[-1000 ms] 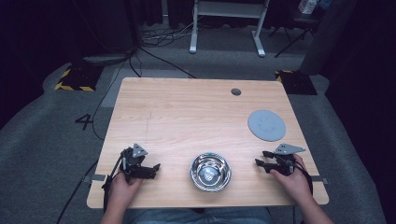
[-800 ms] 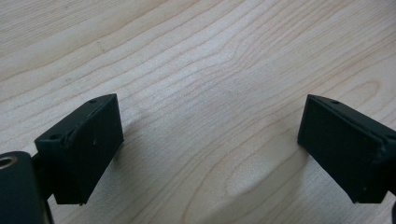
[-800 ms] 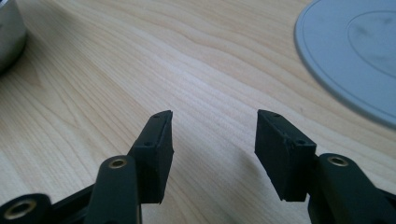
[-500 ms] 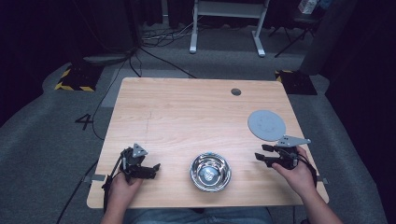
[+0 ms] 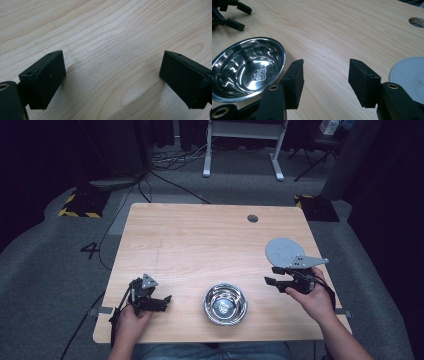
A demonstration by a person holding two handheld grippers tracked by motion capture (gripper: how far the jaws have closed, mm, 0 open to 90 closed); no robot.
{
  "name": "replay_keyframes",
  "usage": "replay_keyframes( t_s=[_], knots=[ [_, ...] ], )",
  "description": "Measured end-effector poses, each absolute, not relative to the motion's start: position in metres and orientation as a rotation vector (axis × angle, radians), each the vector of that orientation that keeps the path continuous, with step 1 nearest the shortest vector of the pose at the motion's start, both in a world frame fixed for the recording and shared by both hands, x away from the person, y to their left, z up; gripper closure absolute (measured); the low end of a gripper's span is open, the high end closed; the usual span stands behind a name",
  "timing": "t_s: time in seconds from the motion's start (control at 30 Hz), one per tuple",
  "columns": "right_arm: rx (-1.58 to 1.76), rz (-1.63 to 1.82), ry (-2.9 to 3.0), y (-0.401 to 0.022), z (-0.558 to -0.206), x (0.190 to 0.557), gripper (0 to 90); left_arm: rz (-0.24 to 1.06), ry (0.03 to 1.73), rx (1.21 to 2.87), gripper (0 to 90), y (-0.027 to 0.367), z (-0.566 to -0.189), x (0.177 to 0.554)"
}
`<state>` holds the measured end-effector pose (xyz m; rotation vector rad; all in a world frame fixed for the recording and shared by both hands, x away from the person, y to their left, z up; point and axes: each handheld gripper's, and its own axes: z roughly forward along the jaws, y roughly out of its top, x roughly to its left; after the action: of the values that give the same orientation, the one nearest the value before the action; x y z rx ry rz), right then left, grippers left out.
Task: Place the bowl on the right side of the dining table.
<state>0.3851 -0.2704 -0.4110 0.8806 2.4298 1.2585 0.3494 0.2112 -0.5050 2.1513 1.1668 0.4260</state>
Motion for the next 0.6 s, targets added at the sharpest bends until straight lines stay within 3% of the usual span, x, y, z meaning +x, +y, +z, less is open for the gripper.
replay_keyframes(
  t_s=[0.6],
  knots=[
    [0.776,1.289,2.561,-0.213,-0.414,0.389,46.3,0.432,1.167,2.153,7.0,0.211,-0.505,0.350]
  ],
)
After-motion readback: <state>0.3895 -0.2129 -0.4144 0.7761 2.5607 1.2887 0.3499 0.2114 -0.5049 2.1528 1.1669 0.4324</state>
